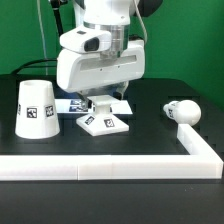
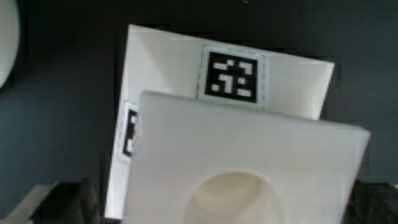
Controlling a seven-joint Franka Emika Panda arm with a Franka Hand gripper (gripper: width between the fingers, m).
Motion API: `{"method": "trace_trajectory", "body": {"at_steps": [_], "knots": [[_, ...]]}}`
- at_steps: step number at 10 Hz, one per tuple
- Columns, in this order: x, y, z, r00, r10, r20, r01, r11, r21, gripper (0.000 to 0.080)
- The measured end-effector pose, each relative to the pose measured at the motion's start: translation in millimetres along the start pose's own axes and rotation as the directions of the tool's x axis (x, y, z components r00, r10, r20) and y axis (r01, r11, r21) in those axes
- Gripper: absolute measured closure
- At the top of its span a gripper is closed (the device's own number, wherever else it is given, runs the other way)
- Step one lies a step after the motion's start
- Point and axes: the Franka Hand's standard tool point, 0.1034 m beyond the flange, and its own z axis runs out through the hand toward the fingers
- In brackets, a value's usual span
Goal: Assemble lamp
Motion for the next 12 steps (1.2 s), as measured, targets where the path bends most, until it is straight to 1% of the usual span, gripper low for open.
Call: {"method": "trace_trajectory", "body": {"at_steps": [1, 2, 3, 4, 5, 10, 11, 12], "knots": [[0.0, 0.9, 1.5, 1.000, -0.002, 0.002, 0.002, 1.000, 0.001, 0.0100], [0.3, 1.4, 1.6, 1.000, -0.001, 0.003, 0.001, 1.000, 0.002, 0.0165], [2.0, 2.2, 0.6, 1.000, -0.002, 0.003, 0.002, 1.000, 0.002, 0.0165], [3.8, 3.5, -0.6, 1.000, -0.002, 0.002, 0.002, 1.000, 0.001, 0.0267], [4.2, 5.1, -1.1, 1.000, -0.004, 0.000, 0.004, 1.000, 0.000, 0.0266], [5.8, 4.1, -1.0, 1.000, 0.002, -0.001, -0.002, 1.000, -0.001, 0.0266], [12.1, 2.5, -1.7, 1.000, 0.005, -0.005, -0.005, 1.000, -0.003, 0.0266], [22.5, 2.5, -1.8, 1.000, -0.003, -0.010, 0.003, 1.000, -0.006, 0.0265]]}}
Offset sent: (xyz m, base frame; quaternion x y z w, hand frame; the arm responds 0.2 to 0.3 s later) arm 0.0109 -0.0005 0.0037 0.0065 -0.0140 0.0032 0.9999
